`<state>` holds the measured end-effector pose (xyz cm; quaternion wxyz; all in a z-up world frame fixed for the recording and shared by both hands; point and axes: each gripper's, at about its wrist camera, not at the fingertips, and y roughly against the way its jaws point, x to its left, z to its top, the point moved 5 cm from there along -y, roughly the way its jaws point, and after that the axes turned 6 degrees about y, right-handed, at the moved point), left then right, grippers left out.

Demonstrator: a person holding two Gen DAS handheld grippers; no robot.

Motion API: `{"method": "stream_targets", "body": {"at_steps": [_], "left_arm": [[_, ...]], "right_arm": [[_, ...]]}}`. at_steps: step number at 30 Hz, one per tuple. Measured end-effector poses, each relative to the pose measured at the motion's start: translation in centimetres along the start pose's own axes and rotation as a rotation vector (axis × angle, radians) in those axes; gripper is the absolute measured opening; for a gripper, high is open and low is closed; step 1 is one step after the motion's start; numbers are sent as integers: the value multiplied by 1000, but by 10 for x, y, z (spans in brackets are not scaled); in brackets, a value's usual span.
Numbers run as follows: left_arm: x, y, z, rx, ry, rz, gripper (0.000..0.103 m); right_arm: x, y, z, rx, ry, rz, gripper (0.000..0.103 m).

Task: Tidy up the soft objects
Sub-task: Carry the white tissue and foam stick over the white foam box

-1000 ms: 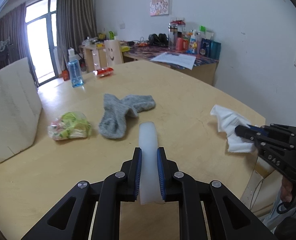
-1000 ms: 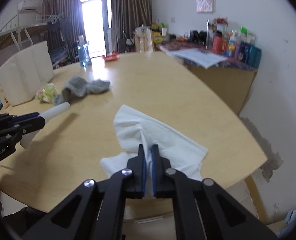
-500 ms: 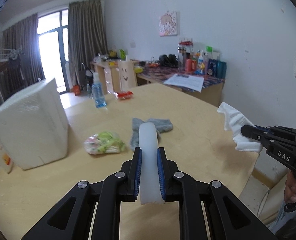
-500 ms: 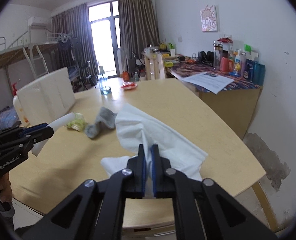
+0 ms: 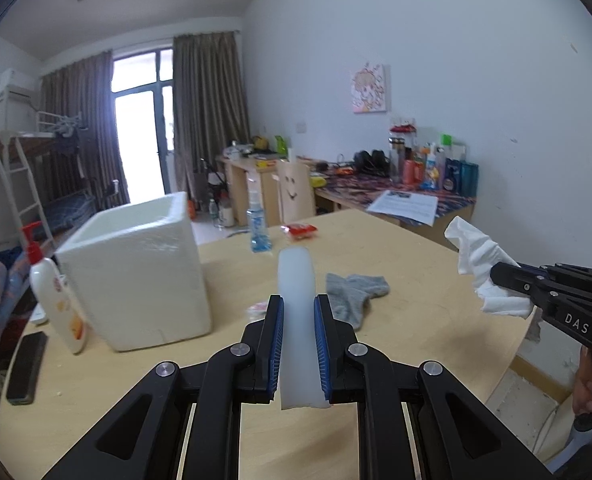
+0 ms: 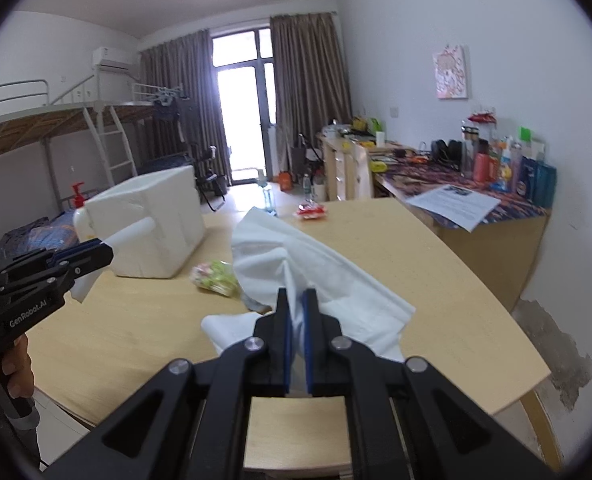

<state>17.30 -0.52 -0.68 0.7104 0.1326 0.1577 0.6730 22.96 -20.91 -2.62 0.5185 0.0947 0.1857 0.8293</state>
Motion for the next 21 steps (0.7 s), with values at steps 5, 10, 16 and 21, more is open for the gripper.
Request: {"method": "stream_targets", "body": {"at_steps": [5, 10, 16, 21], "left_arm": [[18, 17, 1, -21, 14, 46, 17], [40, 34, 2, -40, 25, 97, 17], [62, 47, 4, -63, 48, 151, 17], [77, 51, 0, -67, 72, 183, 17]], "right_arm": [[18, 0, 7, -28, 29, 38, 7], [38, -5, 15, -50, 53, 90, 7], [64, -6, 22, -69, 86, 141, 7], [86, -10, 25, -74, 119, 191, 7]]}}
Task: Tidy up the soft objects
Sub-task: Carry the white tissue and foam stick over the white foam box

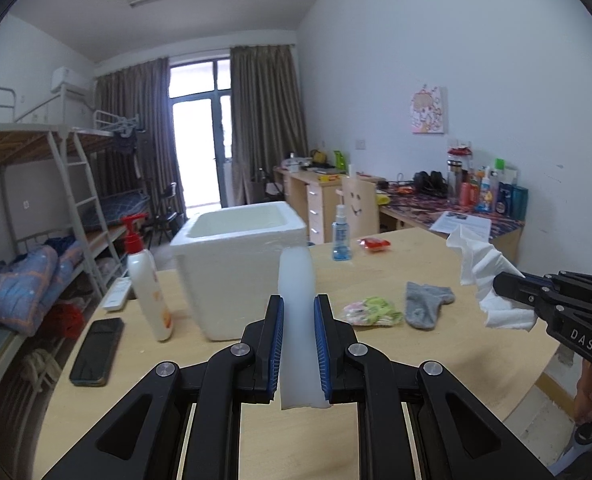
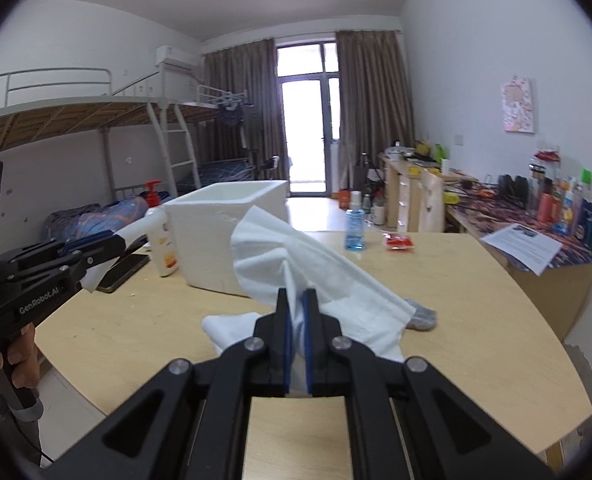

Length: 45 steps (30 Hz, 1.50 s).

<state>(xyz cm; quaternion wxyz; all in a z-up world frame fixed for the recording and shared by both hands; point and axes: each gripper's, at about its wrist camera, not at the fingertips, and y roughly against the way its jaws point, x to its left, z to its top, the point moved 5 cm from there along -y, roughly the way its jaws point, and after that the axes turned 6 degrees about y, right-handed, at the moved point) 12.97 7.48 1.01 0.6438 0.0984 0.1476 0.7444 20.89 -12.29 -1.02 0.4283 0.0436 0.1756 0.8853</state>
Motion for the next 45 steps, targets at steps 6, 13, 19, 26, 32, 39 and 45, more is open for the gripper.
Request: {"method": "stream_targets", "body": {"at_steps": [6, 13, 19, 26, 32, 39, 45], "left_arm": [[21, 5, 0, -11, 28, 35, 17], [42, 3, -1, 0, 62, 65, 17], [56, 4, 4, -11, 77, 92, 17], [70, 0, 12, -16, 85, 133, 17], [77, -8, 20, -17, 95, 132, 17], [79, -19, 29, -10, 99, 114, 17], [78, -27, 41, -13, 92, 111, 17]], "right_arm": [[24, -12, 4, 7, 33, 50, 7], [44, -28, 10, 27, 82, 62, 7], [55, -34, 21, 29, 105, 87, 7], [61, -47, 24, 38, 109, 115, 7], [58, -57, 32, 42, 114, 106, 7], [52, -64, 42, 37, 103, 95, 7], [45, -74, 50, 39, 94, 92, 7]]}}
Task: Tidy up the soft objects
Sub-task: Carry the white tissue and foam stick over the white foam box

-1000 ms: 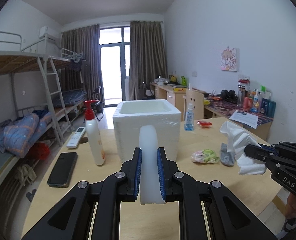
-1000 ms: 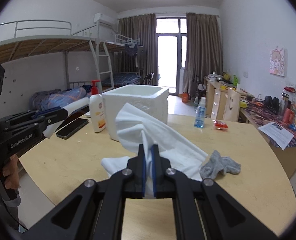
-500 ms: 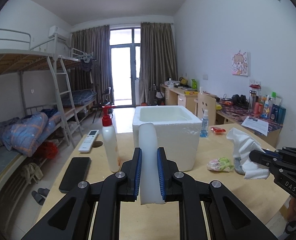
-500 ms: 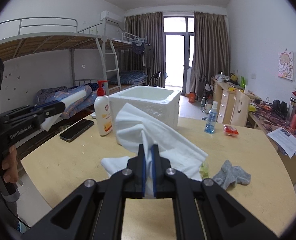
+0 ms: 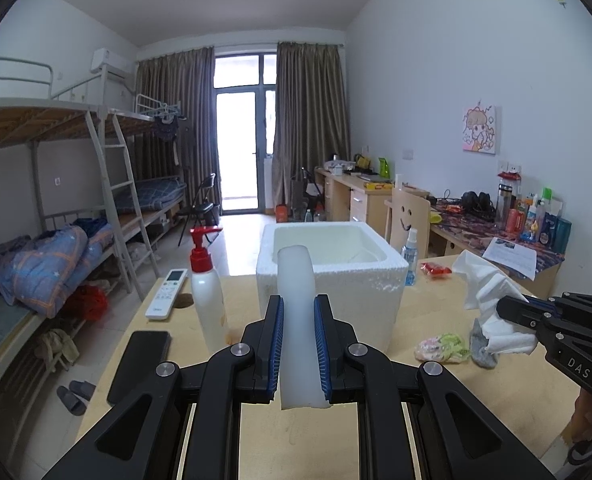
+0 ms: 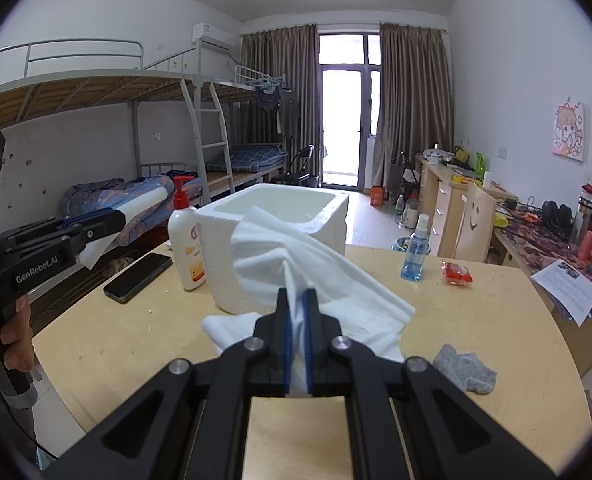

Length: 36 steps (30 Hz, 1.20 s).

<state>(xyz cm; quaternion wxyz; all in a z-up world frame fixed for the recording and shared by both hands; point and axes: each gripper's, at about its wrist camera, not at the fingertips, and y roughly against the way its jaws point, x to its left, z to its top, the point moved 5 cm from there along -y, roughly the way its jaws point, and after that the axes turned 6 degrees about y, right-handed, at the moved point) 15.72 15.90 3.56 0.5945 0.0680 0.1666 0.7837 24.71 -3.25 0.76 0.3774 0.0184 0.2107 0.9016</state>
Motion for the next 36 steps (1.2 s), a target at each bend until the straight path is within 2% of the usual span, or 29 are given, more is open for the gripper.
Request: {"method": "stream_targets", "body": {"at_steps": [7, 18, 26, 36], "left_arm": [[-2, -9, 19, -25, 0, 9, 17], [-7, -37, 35, -3, -17, 8, 17], [-5, -59, 45, 8, -10, 6, 17], [0, -72, 50, 8, -17, 22, 17]], "right_arm": [[-11, -9, 12, -13, -6, -7, 7], [-29, -29, 27, -4, -26, 11, 7], [-25, -52, 42, 30, 2, 63, 7], [-24, -73, 66, 20, 51, 69, 7]]}}
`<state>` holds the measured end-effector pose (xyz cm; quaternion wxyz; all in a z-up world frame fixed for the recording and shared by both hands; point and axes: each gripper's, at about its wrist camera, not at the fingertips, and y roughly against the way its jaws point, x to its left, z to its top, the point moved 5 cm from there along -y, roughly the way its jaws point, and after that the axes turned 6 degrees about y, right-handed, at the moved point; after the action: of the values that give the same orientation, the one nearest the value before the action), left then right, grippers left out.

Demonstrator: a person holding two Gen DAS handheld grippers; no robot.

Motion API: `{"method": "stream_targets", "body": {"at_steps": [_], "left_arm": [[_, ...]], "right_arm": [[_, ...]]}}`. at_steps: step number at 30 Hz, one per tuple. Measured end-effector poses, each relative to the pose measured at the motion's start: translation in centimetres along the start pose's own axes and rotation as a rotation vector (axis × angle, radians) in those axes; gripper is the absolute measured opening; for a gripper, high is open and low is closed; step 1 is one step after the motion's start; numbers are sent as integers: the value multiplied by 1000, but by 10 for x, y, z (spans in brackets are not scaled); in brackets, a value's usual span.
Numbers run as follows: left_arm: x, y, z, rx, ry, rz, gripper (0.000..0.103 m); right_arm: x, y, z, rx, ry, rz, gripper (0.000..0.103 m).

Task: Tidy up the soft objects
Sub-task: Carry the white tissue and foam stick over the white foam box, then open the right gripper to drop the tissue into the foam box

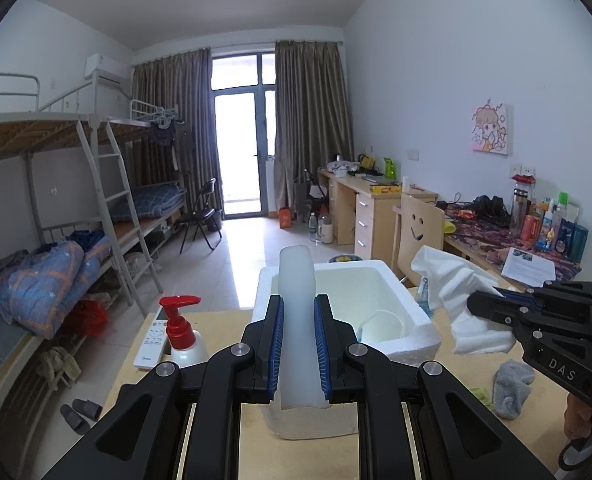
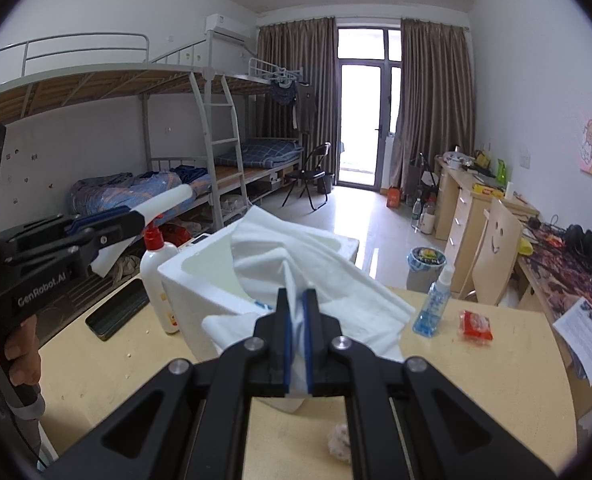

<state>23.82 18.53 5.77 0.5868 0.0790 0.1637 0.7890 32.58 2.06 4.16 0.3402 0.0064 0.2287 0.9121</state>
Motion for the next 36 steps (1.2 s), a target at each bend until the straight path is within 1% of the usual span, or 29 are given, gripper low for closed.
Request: {"method": "stream_targets", "body": {"at_steps": [7, 16, 26, 36], "left_arm": [[6, -5, 1, 4, 1, 15, 17], [18, -12, 0, 15, 21, 37, 17], [22, -12, -1, 14, 29, 44, 17], [29, -12, -2, 18, 33, 49, 17]], "right_arm": [[-3, -17, 8, 14, 12, 14, 7], [4, -37, 18, 29, 41, 39, 7], [13, -61, 25, 46, 60, 67, 8], [16, -85, 28, 69, 60, 72, 8]]}}
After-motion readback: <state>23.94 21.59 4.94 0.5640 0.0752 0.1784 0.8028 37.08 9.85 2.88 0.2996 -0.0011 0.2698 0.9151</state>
